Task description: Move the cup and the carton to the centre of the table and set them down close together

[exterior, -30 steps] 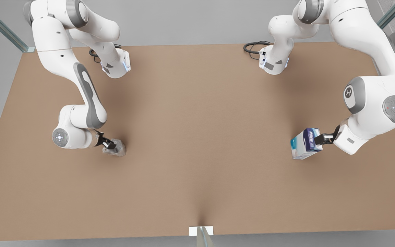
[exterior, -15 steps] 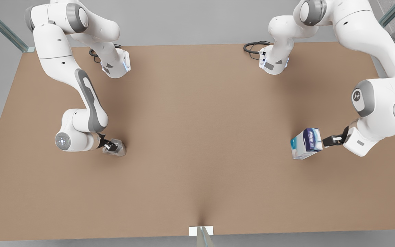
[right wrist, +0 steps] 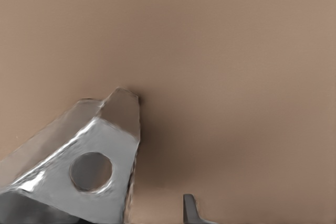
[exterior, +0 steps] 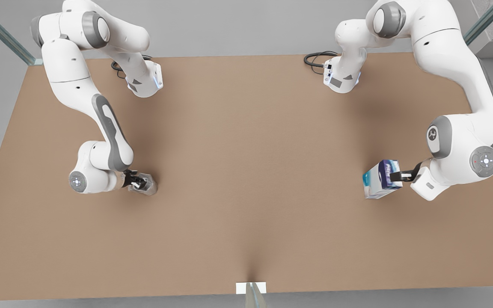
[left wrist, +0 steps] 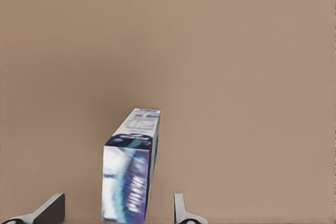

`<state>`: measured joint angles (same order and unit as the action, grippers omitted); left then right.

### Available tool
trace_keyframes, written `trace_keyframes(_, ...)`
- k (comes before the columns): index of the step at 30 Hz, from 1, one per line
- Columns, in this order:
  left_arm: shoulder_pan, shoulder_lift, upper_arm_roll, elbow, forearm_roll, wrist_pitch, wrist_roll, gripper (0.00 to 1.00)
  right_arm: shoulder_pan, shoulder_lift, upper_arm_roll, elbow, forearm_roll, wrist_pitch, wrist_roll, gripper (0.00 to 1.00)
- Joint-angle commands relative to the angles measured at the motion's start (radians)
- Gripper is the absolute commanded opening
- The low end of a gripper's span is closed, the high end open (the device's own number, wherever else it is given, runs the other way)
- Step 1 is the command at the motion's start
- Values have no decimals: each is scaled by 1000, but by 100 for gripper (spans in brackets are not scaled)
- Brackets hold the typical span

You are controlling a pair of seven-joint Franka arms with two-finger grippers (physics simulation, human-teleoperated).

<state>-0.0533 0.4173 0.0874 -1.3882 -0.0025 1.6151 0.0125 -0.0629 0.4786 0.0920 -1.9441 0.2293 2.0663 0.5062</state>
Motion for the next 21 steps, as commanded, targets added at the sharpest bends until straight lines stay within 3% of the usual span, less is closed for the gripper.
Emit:
trace_keyframes(1,0,0,0,0,-1,-1,0,100,0,0,0,1,2,-2,0,44)
trace_keyframes(4,3,1,0,0,-1,-11,0,100,11,2,0,4,12,-3,1,34)
trace_keyframes(9,-2,8,0,5,4,-9,-2,100,8,20,0,25,12,-8,0,25)
trace_keyframes(21,-2,9,-1,9,9,-7,-3,100,14,21,2,51,12,-29,-3,25)
